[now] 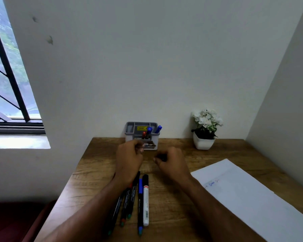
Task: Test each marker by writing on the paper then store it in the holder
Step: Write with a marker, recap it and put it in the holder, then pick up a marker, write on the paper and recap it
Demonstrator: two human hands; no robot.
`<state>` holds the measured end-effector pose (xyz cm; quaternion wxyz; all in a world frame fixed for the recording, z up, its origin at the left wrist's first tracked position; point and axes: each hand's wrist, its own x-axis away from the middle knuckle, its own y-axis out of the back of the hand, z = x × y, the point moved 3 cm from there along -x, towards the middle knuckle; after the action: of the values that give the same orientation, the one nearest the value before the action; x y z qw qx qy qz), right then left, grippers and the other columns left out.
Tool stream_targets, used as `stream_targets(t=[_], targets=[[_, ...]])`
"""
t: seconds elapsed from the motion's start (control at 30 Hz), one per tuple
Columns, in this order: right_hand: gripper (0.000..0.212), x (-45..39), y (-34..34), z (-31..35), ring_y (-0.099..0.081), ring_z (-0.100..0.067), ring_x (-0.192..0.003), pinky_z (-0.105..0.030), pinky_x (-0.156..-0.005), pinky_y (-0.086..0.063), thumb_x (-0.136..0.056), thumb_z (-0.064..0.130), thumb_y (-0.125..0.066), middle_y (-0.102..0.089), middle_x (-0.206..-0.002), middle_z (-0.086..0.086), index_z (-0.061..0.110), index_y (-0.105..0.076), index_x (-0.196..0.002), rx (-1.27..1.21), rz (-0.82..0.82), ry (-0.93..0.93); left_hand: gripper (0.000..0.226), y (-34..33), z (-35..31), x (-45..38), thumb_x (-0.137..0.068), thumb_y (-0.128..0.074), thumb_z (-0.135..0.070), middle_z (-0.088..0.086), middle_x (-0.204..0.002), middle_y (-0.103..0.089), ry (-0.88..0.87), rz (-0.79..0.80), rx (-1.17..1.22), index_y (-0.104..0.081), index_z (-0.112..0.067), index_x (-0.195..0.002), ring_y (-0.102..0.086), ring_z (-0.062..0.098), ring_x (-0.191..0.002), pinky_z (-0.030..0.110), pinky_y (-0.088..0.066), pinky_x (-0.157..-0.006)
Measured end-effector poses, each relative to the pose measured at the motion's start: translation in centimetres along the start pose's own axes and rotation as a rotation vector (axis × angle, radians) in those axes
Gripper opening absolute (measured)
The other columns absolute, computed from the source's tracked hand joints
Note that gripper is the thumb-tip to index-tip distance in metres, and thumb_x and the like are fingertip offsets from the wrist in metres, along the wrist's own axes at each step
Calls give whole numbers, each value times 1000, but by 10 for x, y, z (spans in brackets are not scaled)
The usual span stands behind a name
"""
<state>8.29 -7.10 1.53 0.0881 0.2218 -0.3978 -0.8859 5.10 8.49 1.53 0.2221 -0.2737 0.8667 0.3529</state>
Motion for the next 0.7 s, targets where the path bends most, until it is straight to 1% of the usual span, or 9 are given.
stream_targets(t=[0.1, 0.17, 0.27, 0.3, 0.4, 0.43, 0.57, 0.63, 0.7], targets=[[14, 11, -6, 1, -63, 1, -84, -10, -71, -49, -90, 18, -72, -76, -101, 5, 18, -78, -104, 16, 87, -39, 31, 1, 4, 12, -85, -68, -7, -10, -107, -71, -18, 169, -36, -69, -21, -113, -55, -13, -84, -4, -38, -68], [13, 18, -9, 2, -65, -1, -85, -16, -76, -54, -88, 21, -74, -75, -98, 5, 18, -79, -101, 26, 127, -63, 32, 0, 5, 17, -86, -67, -6, -12, -112, -70, -40, 331, -70, -70, -23, -113, -55, -12, -89, -5, -37, -72], [12, 29, -13, 5, -67, -4, -77, -25, -72, -59, -84, 29, -77, -74, -83, 6, 18, -79, -90, 2, 176, -102, 28, 1, 4, 22, -87, -67, -9, -13, -114, -69, -82, 477, -118, -71, -26, -110, -57, -7, -100, 9, -44, -90], [13, 32, -14, 7, -67, -6, -74, -26, -69, -60, -82, 31, -78, -73, -78, 5, 19, -79, -86, -1, 191, -110, 28, 2, 4, 24, -87, -67, -9, -13, -114, -70, -99, 500, -132, -72, -27, -109, -56, -8, -100, 11, -45, -91], [20, 40, -18, 12, -69, -12, -68, -35, -65, -62, -75, 36, -78, -72, -71, 0, 16, -75, -77, -2, 217, -121, 36, 4, 2, 29, -85, -65, -3, -14, -114, -69, -145, 550, -176, -72, -29, -109, -51, -9, -96, 2, -37, -78], [22, 42, -19, 13, -69, -14, -68, -37, -64, -61, -73, 37, -77, -71, -71, -2, 15, -74, -77, 4, 229, -130, 38, 4, 1, 30, -84, -65, -1, -14, -114, -69, -148, 562, -175, -72, -29, -108, -52, -8, -97, 4, -39, -79], [22, 45, -18, 18, -64, -14, -67, -31, -54, -52, -70, 31, -78, -66, -73, -2, 15, -65, -78, 29, 276, -170, 39, 4, -4, 34, -83, -65, 1, -12, -111, -71, -158, 573, -155, -73, -27, -107, -56, -7, -98, 15, -46, -92], [19, 45, -16, 18, -63, -12, -68, -26, -53, -45, -72, 29, -79, -65, -73, 0, 17, -64, -77, 19, 277, -180, 37, 4, -5, 34, -83, -65, 1, -12, -111, -70, -164, 575, -161, -73, -26, -108, -55, -7, -99, 13, -44, -91], [19, 46, -13, 17, -63, -12, -65, -27, -51, -45, -72, 29, -79, -65, -69, -1, 16, -66, -74, 20, 256, -181, 35, 3, -6, 34, -85, -64, -1, -12, -113, -70, -172, 581, -164, -72, -26, -109, -54, -8, -99, 9, -39, -88]])
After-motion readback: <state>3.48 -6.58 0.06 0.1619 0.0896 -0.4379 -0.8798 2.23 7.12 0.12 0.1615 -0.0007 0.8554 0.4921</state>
